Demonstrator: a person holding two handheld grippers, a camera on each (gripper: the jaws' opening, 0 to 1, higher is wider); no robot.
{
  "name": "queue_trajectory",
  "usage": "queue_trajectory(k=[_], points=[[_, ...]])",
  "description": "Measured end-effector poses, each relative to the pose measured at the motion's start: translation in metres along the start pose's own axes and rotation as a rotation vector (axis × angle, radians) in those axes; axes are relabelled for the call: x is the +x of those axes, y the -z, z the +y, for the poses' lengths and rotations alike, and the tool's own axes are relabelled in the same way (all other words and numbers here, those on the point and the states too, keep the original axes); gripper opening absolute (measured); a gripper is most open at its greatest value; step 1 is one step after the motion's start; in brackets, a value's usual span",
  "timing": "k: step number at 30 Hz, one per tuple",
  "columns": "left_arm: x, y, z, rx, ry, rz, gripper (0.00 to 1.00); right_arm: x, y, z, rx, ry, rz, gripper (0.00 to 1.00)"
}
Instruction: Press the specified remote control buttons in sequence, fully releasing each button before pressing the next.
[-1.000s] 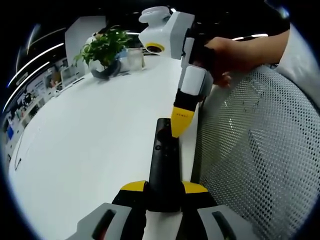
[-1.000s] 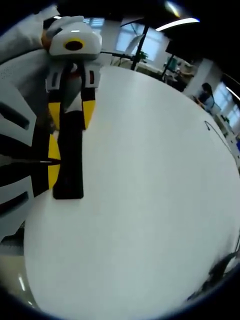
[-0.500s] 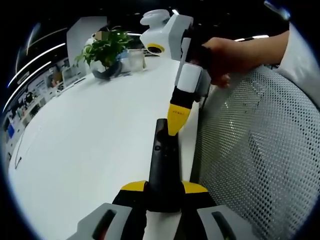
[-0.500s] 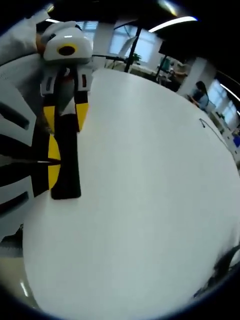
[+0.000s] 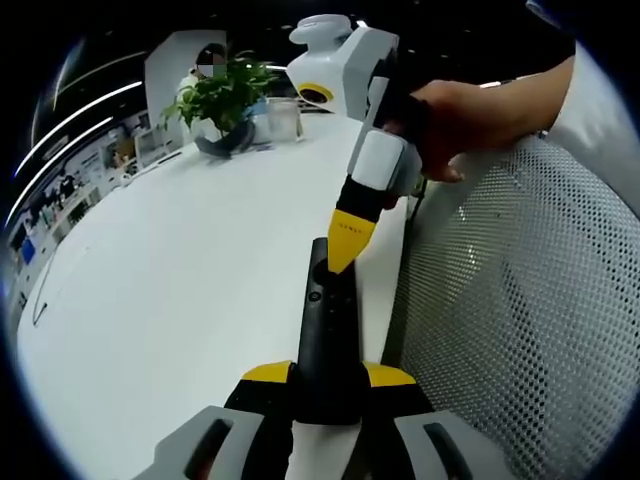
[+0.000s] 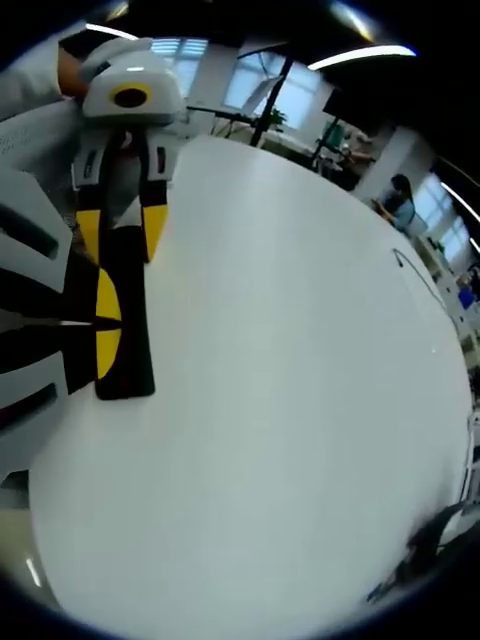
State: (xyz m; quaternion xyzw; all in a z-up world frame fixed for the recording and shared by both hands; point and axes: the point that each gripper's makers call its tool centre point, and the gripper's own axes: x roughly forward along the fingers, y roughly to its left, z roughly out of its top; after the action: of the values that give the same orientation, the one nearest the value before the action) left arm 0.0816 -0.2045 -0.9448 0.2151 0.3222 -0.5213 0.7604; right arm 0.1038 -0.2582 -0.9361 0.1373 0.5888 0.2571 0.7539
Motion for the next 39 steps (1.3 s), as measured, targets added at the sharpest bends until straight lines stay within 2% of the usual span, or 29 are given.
queue_trajectory(k=[4, 5, 9, 12, 16, 20, 24, 29, 39], points=[[0.0006, 0.0, 0.0, -0.012, -0.006, -0.003, 0.25, 0.0024, -0.0047, 0.0001, -0.018, -0.015, -0.022, 0.0], [0.0006, -0.0001, 0.0, -0.016, -0.008, -0.004, 0.25, 0.0024, -0.0049, -0.0003, -0.043, -0.026, -0.021, 0.0], [0.0021, -0.001, 0.0004, -0.033, -0.027, 0.001, 0.25, 0.0022, -0.0046, -0.0002, -0.053, -0.04, -0.015, 0.0], [0.0027, -0.0015, -0.0004, -0.049, -0.045, 0.009, 0.25, 0.0038, -0.0054, -0.0003, -0.11, -0.035, 0.017, 0.0], [0.0034, -0.0005, -0.0001, -0.074, -0.072, 0.023, 0.25, 0.0057, -0.0061, 0.0002, -0.136, -0.018, 0.069, 0.0], [0.0026, -0.0001, -0.0004, -0.081, -0.081, 0.029, 0.25, 0.0057, -0.0054, 0.0013, -0.164, -0.013, 0.086, 0.0], [0.001, 0.0007, -0.0012, -0.081, -0.083, 0.043, 0.25, 0.005, -0.0051, 0.0, -0.142, -0.037, 0.07, 0.0], [-0.0043, 0.0066, -0.0023, -0.078, -0.072, 0.082, 0.25, 0.005, -0.0052, 0.0022, -0.135, -0.058, 0.081, 0.0], [-0.0046, 0.0072, -0.0025, -0.079, -0.068, 0.081, 0.25, 0.0055, -0.0044, 0.004, -0.132, -0.058, 0.079, 0.0]])
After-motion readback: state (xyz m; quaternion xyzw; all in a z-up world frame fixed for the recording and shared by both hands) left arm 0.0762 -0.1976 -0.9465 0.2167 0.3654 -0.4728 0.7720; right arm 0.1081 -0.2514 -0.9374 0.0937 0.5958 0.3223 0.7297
